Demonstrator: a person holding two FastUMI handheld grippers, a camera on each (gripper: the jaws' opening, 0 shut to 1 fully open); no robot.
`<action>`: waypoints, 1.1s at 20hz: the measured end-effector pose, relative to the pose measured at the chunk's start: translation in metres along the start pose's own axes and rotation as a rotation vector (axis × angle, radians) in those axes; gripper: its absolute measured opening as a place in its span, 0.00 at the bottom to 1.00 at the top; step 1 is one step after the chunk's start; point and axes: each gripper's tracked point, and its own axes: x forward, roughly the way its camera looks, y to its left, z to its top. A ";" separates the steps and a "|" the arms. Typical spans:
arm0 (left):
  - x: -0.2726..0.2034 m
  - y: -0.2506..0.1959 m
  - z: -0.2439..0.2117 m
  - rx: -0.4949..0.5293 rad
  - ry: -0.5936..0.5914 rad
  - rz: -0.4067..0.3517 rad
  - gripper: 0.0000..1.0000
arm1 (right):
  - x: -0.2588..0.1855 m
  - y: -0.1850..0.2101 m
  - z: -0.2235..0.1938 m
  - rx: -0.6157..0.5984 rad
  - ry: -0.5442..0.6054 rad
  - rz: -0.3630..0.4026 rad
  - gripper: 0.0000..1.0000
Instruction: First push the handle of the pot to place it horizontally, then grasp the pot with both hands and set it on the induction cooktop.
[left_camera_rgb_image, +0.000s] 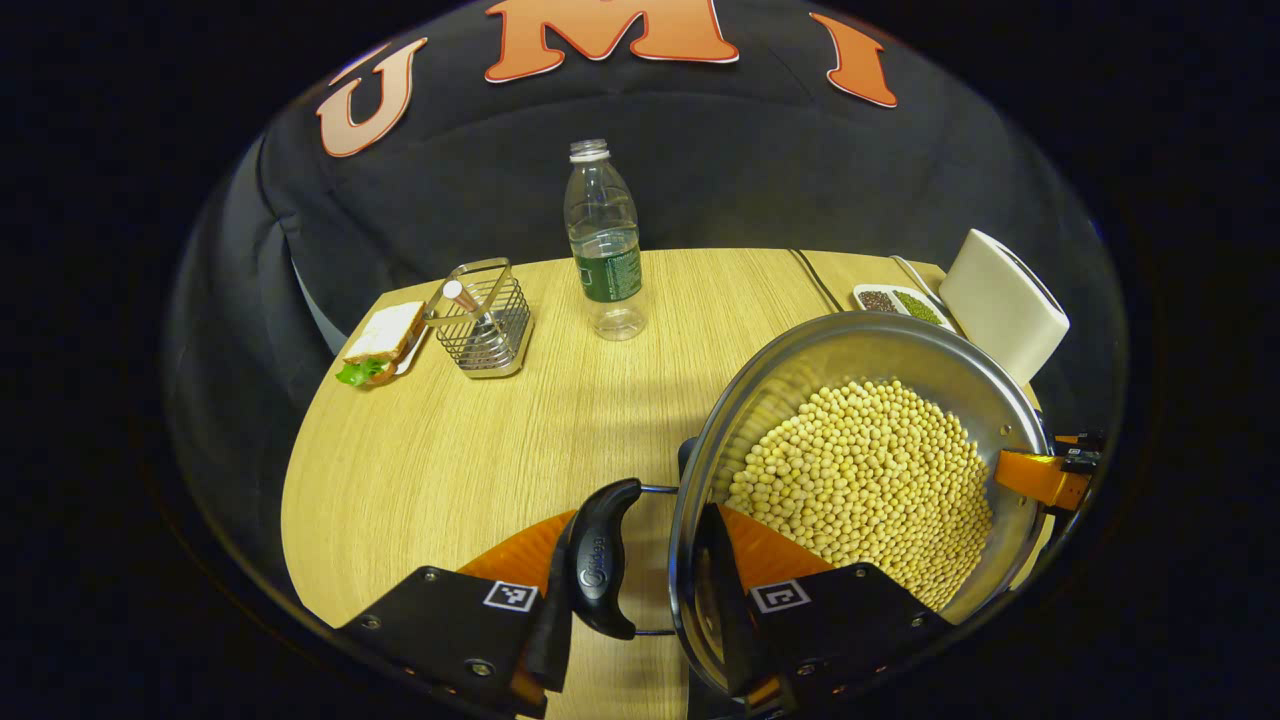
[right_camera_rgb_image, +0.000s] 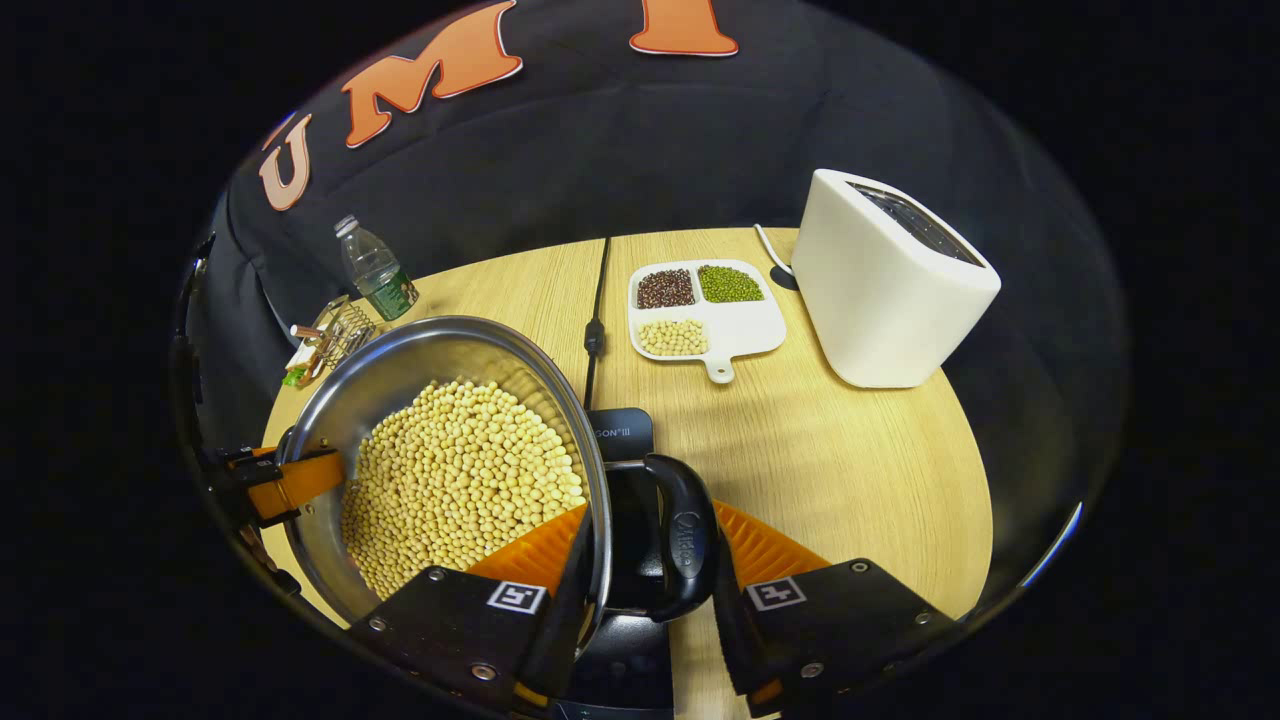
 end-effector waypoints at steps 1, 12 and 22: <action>0.000 0.000 0.000 0.002 0.002 -0.002 0.64 | -0.001 0.000 -0.001 0.001 -0.003 -0.009 0.61; -0.029 0.005 0.029 0.064 -0.111 -0.006 0.63 | -0.029 -0.010 0.048 -0.001 -0.195 -0.059 0.72; -0.175 0.048 0.132 -0.044 -0.519 0.038 0.81 | -0.156 0.013 0.152 -0.064 -0.625 0.005 0.82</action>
